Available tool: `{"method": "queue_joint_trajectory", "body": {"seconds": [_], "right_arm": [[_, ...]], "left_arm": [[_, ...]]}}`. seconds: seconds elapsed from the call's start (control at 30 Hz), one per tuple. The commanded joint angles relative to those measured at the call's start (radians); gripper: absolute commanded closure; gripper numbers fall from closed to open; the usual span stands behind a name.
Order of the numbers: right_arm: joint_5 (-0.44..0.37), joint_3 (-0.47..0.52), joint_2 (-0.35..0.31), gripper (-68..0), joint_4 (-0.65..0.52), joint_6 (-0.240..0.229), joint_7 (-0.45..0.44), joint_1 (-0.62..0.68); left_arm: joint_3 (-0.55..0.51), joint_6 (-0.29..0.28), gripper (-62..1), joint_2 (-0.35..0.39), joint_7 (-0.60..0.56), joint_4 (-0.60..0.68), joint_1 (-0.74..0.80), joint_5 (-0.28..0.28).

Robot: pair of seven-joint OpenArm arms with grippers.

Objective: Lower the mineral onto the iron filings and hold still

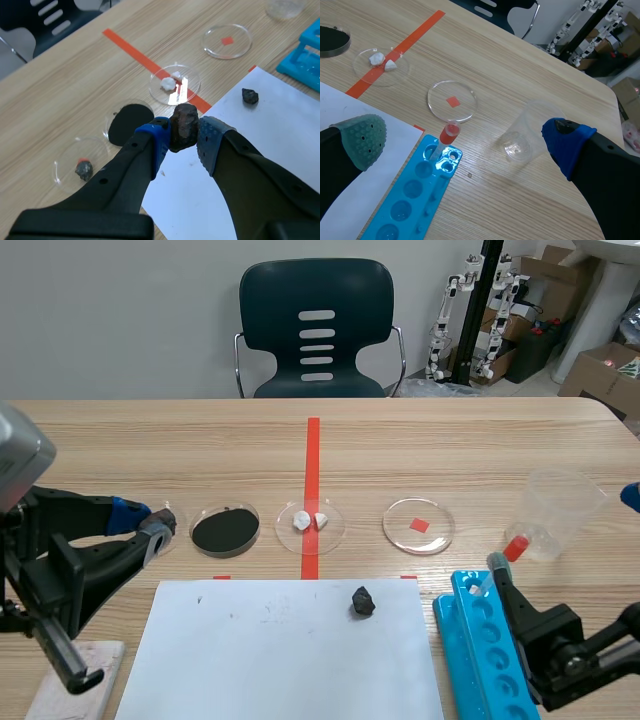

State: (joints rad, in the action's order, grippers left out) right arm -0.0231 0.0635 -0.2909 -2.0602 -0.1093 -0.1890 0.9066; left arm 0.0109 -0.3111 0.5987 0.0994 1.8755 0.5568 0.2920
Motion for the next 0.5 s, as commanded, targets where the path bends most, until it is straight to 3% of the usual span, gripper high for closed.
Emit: {"method": "queue_joint_trajectory", "body": {"seconds": [0.0, 0.27, 0.33, 0.47], "right_arm": [[-0.007, 0.003, 0.0, -67.9, -0.018, 0.006, -0.011, -0.009], [-0.007, 0.003, 0.0, -67.9, -0.018, 0.006, -0.011, -0.009], [-0.007, 0.003, 0.0, -67.9, -0.018, 0.006, -0.011, -0.009], [-0.007, 0.003, 0.0, -67.9, -0.018, 0.006, -0.011, -0.009]], "left_arm": [[0.003, 0.001, -11.9, -0.003, 0.05, 0.017, -0.036, 0.051], [0.026, 0.011, -11.9, -0.035, 0.469, 0.017, -0.217, 0.289], [0.04, 0.025, -11.9, -0.067, 0.565, 0.017, -0.268, 0.305], [0.072, 0.14, -11.9, -0.144, 0.736, 0.014, -0.368, 0.308]]}}
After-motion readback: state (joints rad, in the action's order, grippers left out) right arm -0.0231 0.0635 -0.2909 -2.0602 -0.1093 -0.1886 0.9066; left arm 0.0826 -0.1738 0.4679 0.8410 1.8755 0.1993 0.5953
